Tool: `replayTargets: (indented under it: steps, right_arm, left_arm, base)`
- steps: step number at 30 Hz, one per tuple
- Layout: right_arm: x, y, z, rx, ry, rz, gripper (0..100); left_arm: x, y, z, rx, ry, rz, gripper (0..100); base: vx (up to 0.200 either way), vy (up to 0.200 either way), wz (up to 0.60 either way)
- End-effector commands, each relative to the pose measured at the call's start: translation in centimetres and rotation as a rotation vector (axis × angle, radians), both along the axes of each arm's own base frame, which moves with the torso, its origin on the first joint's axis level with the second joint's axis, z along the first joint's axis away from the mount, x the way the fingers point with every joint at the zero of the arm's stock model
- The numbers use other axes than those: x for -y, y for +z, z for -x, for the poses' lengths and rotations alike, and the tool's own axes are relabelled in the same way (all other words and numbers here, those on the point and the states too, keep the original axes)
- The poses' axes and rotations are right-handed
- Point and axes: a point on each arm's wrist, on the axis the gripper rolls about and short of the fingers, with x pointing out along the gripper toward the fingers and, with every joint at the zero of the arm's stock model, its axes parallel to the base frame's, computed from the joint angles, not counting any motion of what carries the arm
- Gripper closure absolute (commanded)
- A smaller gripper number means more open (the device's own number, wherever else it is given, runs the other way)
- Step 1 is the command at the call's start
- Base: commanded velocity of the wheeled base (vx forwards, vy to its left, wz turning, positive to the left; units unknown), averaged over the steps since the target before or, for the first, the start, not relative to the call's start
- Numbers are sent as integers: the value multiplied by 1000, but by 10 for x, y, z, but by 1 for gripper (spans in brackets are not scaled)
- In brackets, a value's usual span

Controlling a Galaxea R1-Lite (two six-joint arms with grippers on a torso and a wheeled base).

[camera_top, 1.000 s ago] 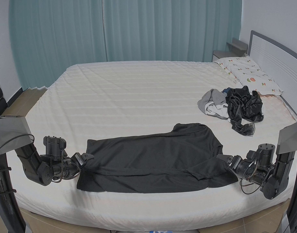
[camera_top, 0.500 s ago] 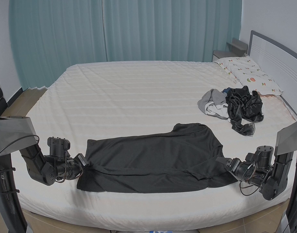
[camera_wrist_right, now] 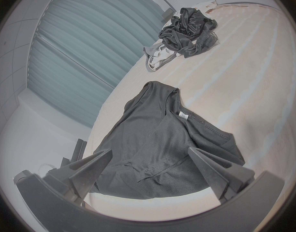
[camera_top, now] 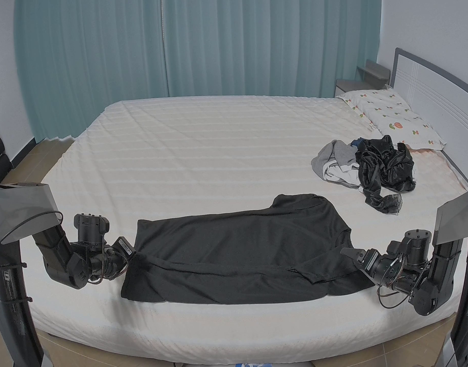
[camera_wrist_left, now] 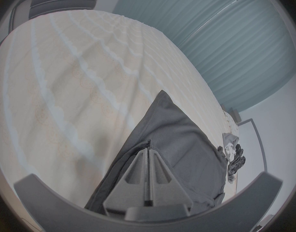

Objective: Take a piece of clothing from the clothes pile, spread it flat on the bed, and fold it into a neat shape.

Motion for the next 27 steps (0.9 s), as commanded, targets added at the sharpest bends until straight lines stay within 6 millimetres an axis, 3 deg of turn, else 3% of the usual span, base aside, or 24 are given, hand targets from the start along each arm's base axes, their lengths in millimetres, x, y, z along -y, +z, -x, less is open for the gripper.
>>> replayTargets:
  steps: [1, 8, 17, 27]
  right_arm:
    - [2, 3, -2, 22, -14, 0, 0]
    - [3, 15, -20, 127, -40, 54, 0]
    - [17, -24, -55, 76, 41, 185, 0]
    - [18, -30, -77, 75, 110, 179, 0]
  left_arm:
    - [-2, -7, -3, -14, 9, 3, 100]
    - [-5, -7, -3, -16, 20, 6, 100]
    - [-4, -8, -2, -19, 18, 4, 100]
    - [-4, -8, -2, -20, 18, 4, 100]
  base:
    - [0, 0, 0]
    - [0, 0, 0]
    - [0, 0, 0]
    - [0, 0, 0]
